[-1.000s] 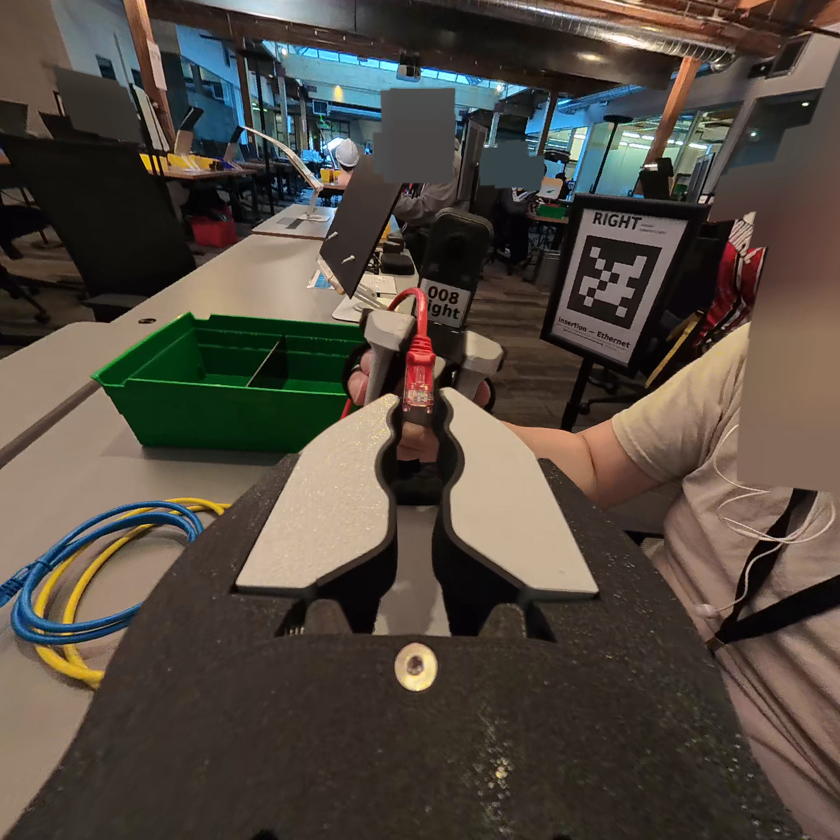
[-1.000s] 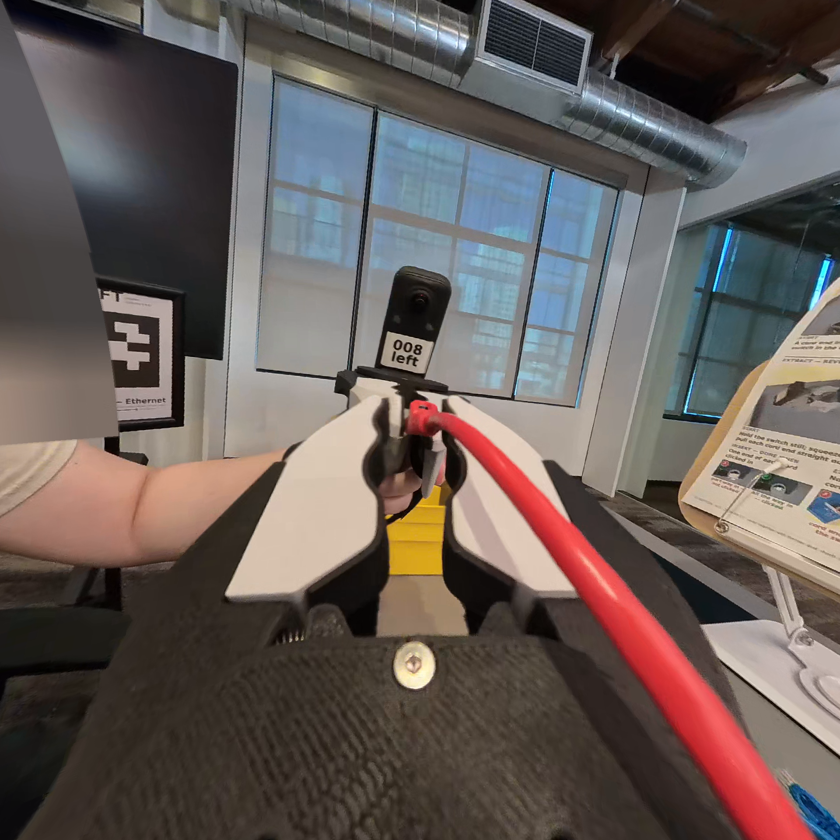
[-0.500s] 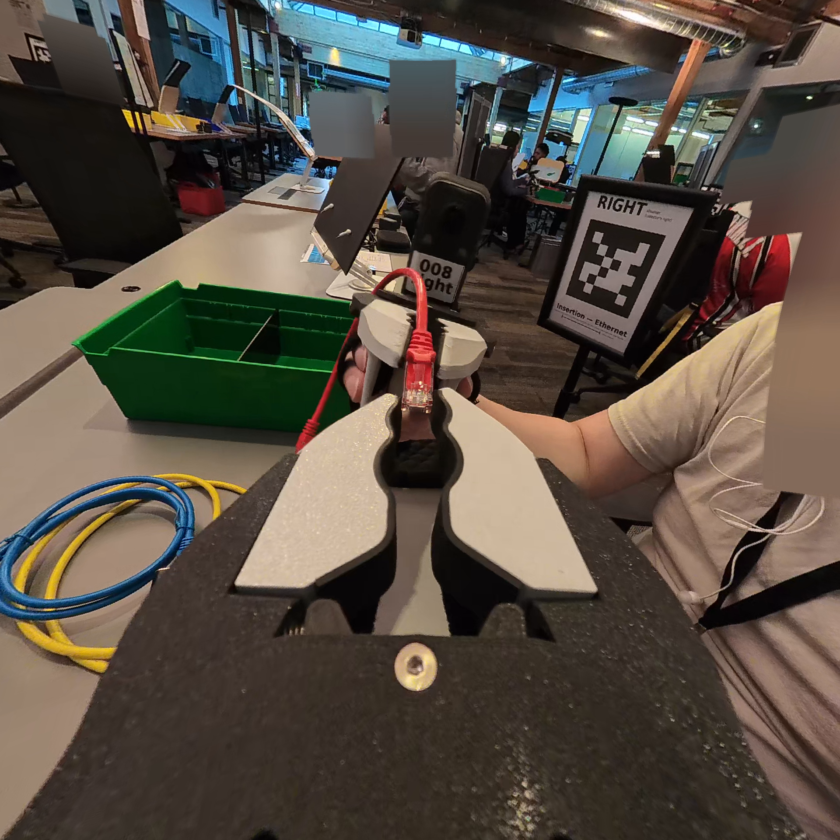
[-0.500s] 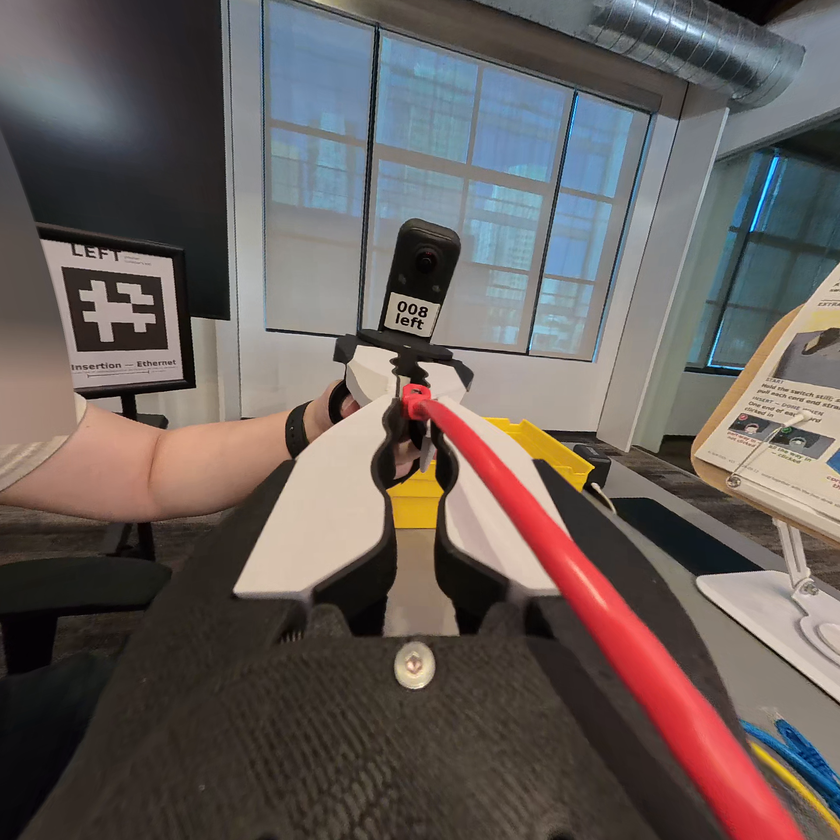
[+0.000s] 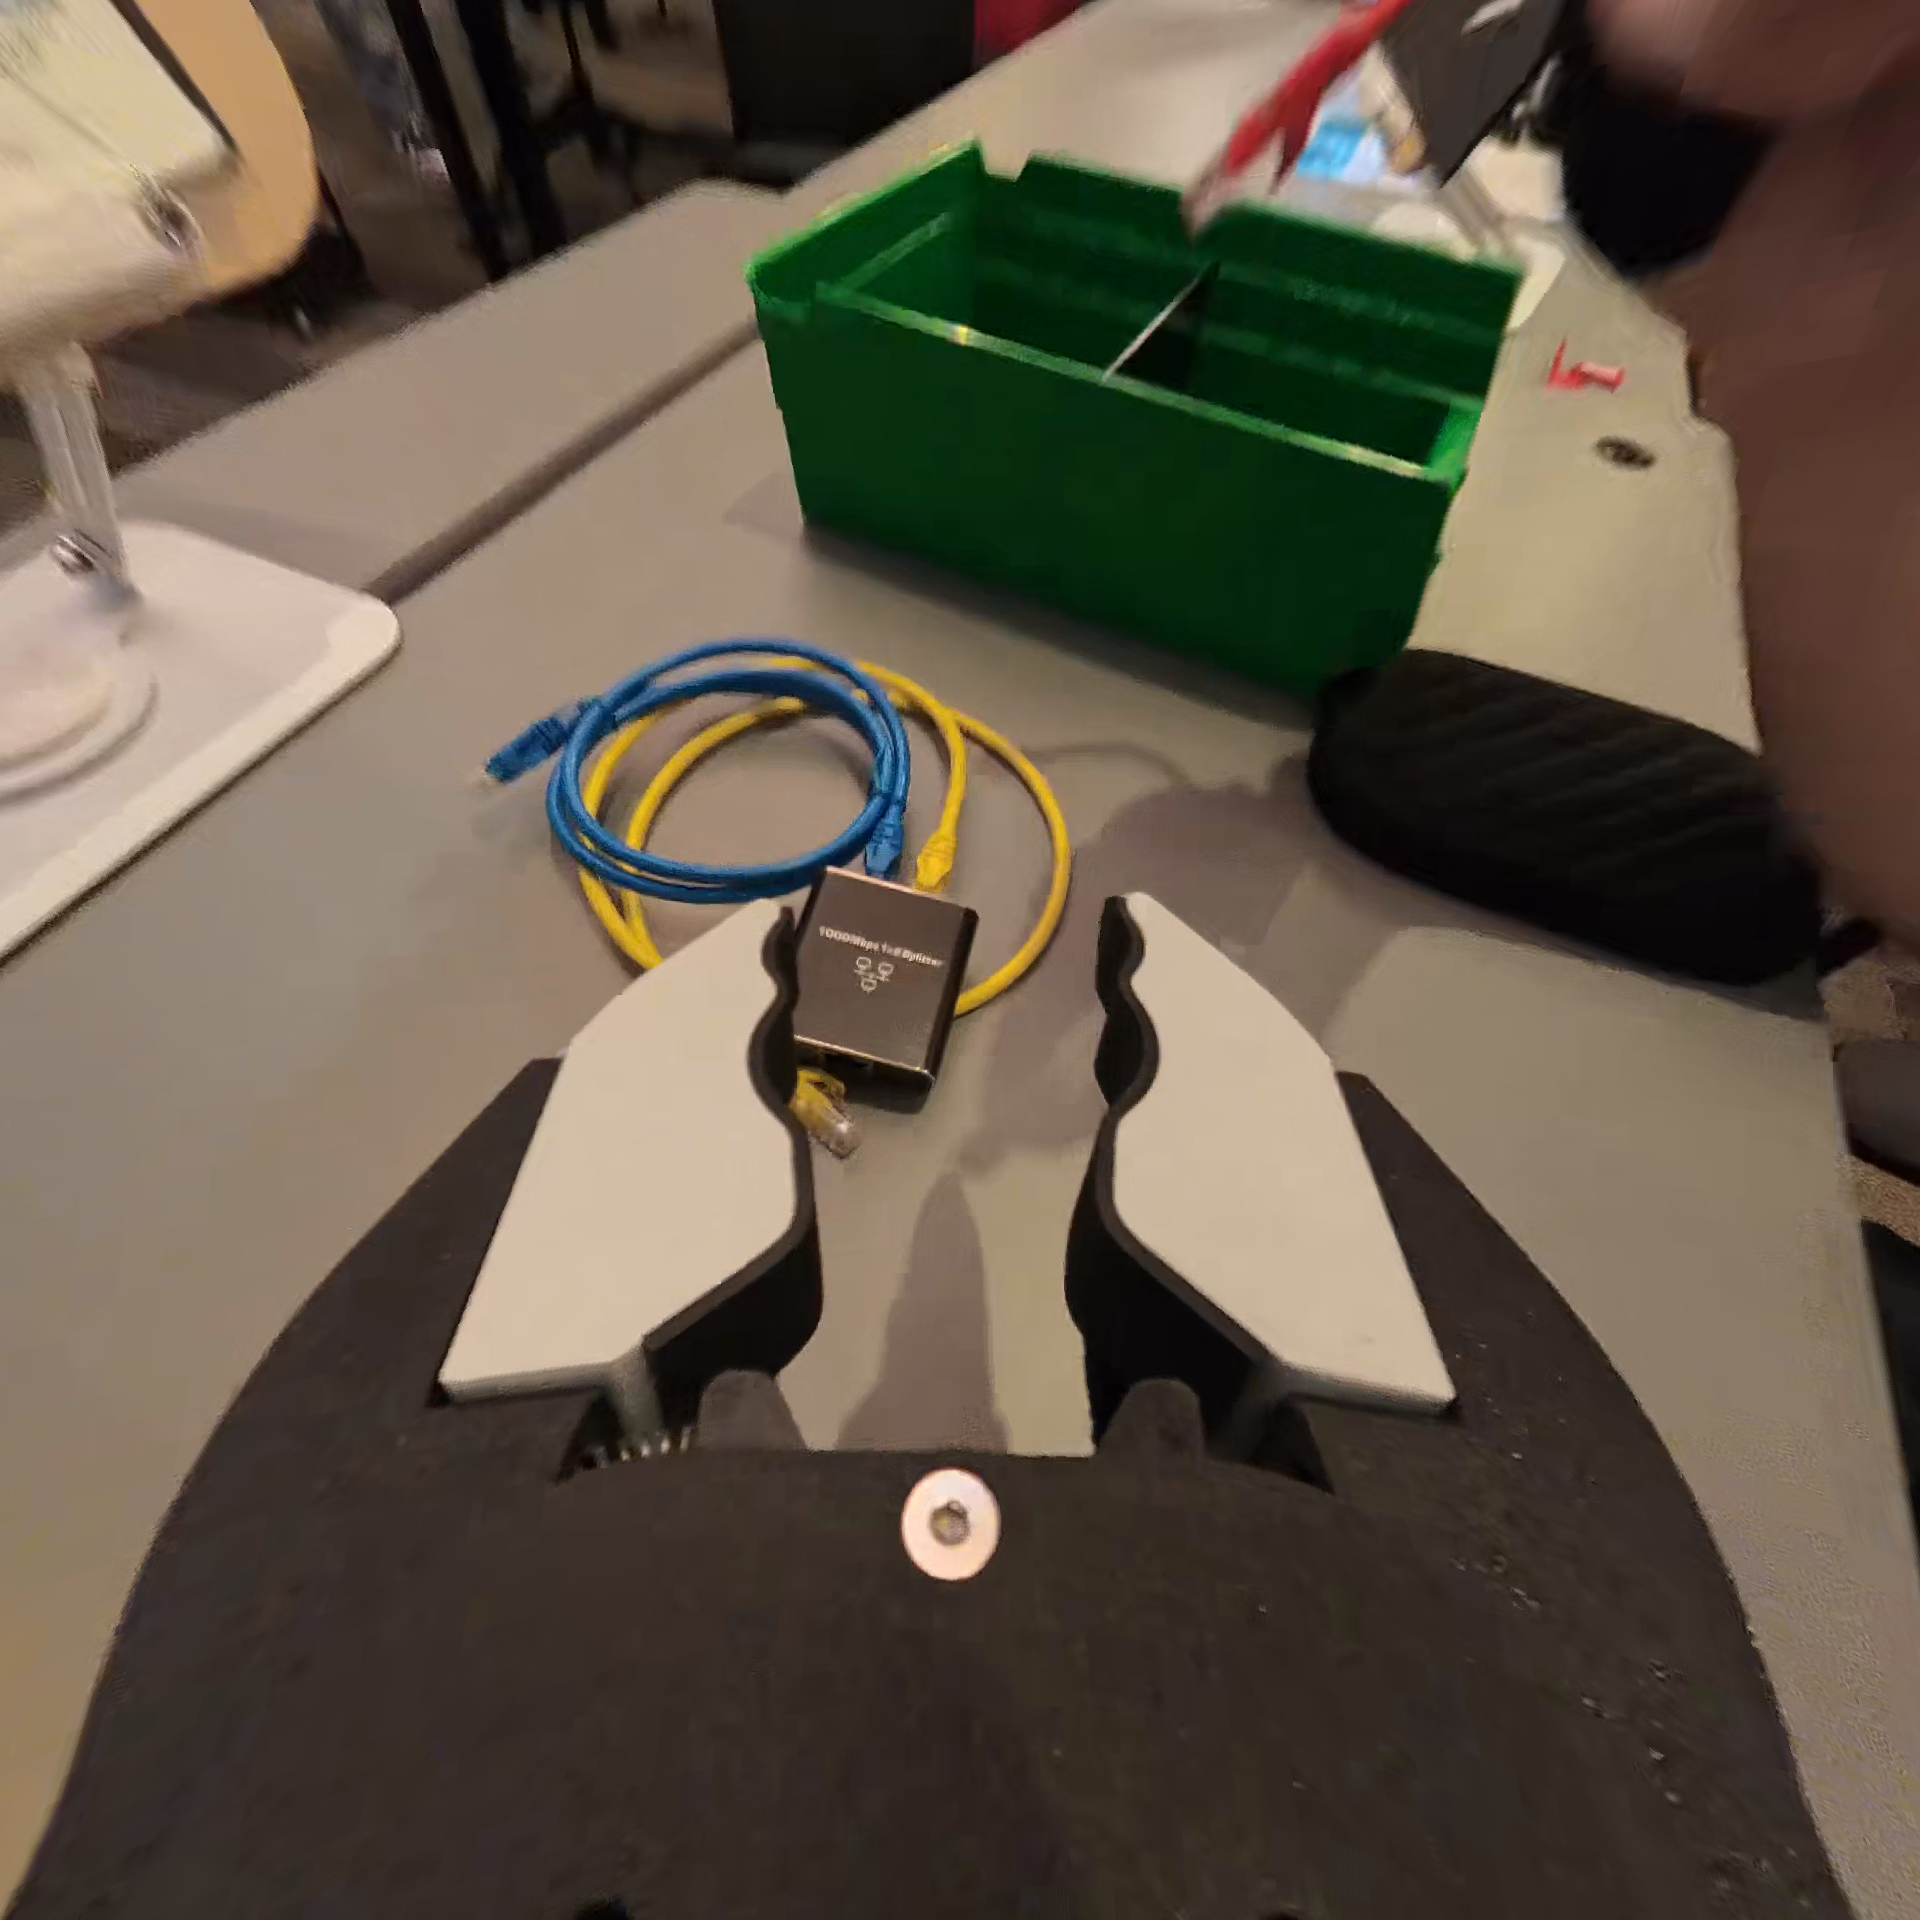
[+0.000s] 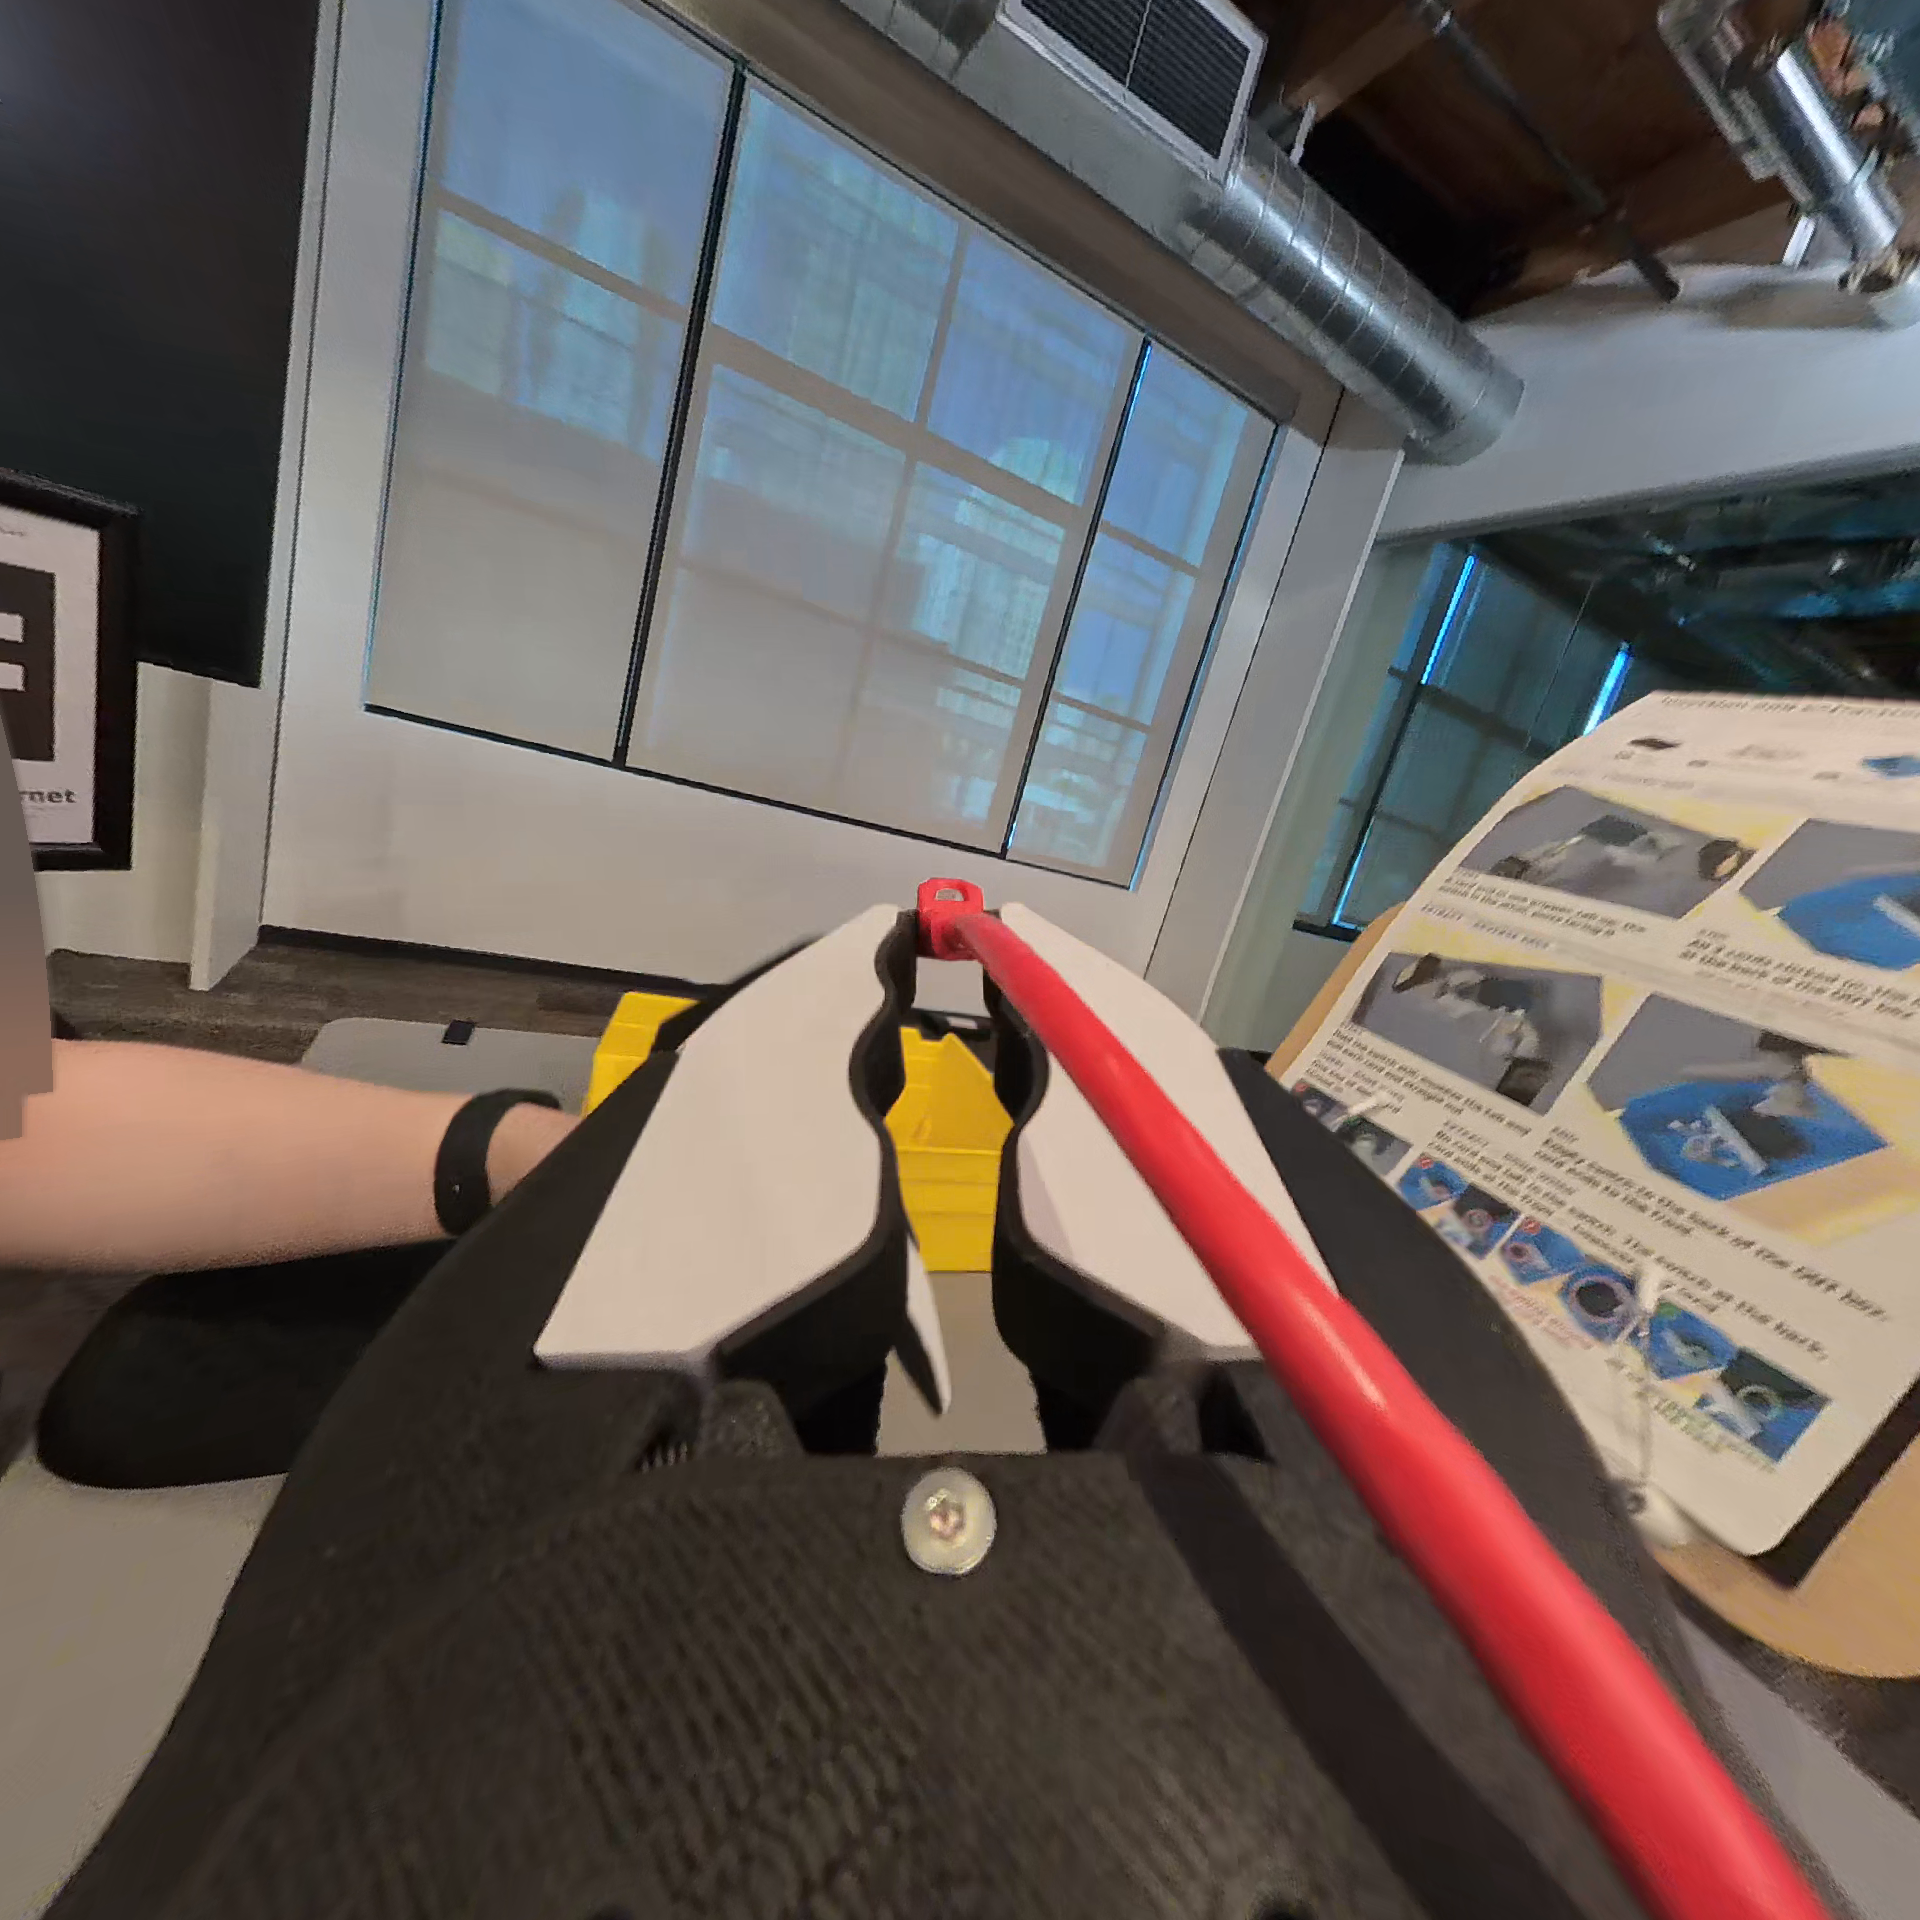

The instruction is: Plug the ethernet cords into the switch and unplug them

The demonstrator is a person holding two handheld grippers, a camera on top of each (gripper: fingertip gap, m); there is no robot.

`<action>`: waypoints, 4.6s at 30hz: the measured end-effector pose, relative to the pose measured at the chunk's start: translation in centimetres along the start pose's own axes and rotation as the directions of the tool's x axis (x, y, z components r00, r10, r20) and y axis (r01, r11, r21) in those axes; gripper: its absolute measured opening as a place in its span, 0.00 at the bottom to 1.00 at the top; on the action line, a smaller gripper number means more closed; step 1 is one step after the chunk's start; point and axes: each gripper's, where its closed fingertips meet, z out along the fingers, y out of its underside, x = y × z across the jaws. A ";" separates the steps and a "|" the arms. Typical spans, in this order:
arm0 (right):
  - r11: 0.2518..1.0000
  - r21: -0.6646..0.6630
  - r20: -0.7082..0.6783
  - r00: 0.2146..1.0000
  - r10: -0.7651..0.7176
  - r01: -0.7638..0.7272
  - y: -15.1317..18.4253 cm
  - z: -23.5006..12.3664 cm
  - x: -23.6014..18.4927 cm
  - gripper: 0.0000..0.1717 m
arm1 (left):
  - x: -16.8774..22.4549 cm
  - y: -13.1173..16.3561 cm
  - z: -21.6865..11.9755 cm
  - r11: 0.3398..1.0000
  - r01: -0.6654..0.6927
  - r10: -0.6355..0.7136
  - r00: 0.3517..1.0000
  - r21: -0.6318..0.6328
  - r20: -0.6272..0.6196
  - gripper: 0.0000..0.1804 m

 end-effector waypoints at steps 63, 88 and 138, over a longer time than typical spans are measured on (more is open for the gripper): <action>0.978 0.137 -0.080 0.986 -0.146 0.156 -2.7 -9.6 2.2 0.08 | 6.9 6.1 8.3 0.732 -0.607 0.429 0.763 -0.308 -0.484 0.37; 0.992 0.050 -0.079 0.990 -0.114 0.118 -0.9 -10.4 3.3 0.08 | 8.8 8.7 10.8 0.457 -0.886 0.426 0.143 0.076 -0.893 0.41; 0.976 -0.213 0.253 0.963 0.091 -0.036 10.4 -1.4 -3.6 0.08 | 4.4 -1.2 -1.2 0.989 -0.143 0.129 0.950 -0.031 -0.284 0.36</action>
